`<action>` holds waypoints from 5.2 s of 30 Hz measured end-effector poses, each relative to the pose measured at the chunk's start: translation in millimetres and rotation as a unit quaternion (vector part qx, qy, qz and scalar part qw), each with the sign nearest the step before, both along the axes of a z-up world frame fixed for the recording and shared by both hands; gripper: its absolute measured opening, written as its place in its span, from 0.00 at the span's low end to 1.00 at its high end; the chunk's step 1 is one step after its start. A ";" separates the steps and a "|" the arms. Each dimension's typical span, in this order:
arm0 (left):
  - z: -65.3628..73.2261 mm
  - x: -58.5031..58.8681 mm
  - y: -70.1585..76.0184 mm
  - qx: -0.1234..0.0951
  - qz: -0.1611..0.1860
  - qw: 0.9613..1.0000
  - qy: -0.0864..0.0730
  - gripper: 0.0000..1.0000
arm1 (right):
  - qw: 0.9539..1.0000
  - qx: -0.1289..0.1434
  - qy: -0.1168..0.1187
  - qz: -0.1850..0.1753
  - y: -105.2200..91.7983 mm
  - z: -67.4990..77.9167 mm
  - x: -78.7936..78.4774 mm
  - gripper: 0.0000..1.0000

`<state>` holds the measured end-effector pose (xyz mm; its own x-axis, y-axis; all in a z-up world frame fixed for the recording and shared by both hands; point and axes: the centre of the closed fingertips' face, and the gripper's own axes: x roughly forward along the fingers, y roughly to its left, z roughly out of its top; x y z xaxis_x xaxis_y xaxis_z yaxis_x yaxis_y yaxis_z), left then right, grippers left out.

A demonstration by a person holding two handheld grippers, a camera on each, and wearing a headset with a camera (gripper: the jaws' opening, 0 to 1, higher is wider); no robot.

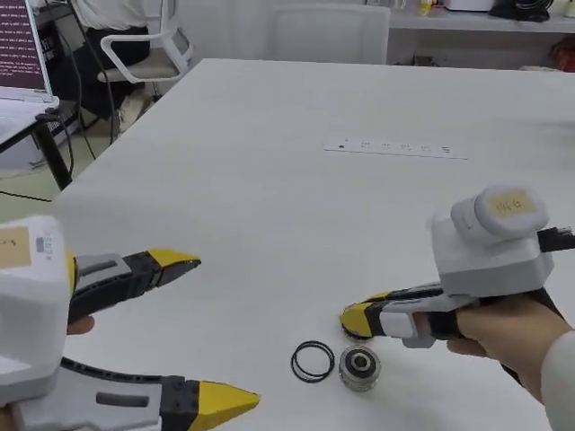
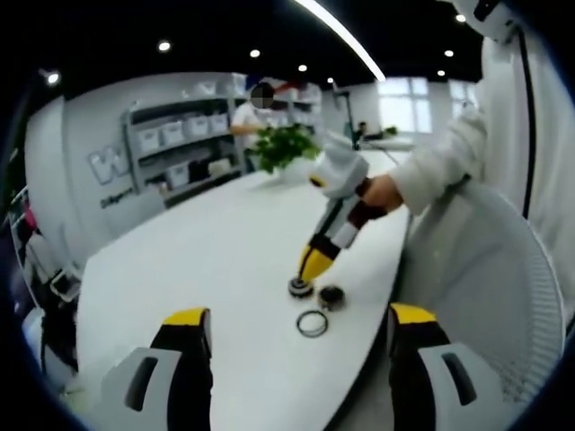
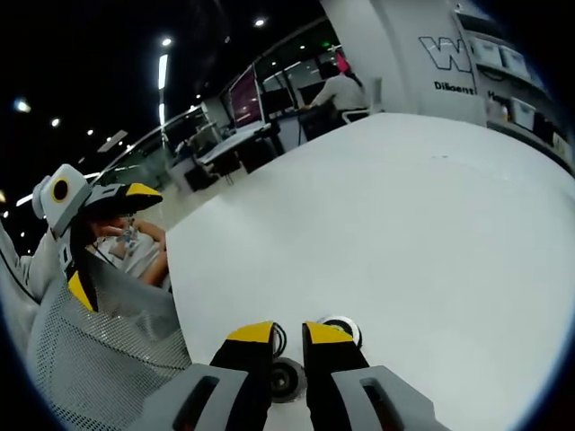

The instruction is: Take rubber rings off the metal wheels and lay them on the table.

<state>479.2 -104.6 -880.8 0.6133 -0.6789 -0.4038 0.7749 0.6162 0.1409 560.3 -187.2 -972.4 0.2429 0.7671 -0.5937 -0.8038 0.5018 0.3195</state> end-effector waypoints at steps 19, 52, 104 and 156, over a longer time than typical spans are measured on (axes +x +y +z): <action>77.5 65.6 -57.1 0.003 -0.098 0.991 -0.093 0.81 | 0.998 0.019 -0.033 -0.043 -33.8 7.4 28.1 0.11; -92.4 107.5 -111.5 0.052 -0.135 0.989 0.017 0.33 | 1.000 -0.026 -0.002 -0.015 -43.3 -36.6 14.3 0.11; -119.2 102.8 -108.4 0.046 -0.110 0.990 0.073 0.14 | 0.990 -0.079 -0.100 0.059 -29.3 -46.2 11.0 0.13; -120.3 103.7 -109.2 0.045 -0.110 0.990 0.072 0.14 | 0.990 -0.060 -0.114 0.055 -22.3 -42.5 14.3 0.22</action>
<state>583.0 -213.7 -1001.1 0.3859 -0.7475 -0.5407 0.9051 0.4202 0.0650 574.5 -209.4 -1014.9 0.3006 0.7235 -0.6215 -0.8997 0.4314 0.0671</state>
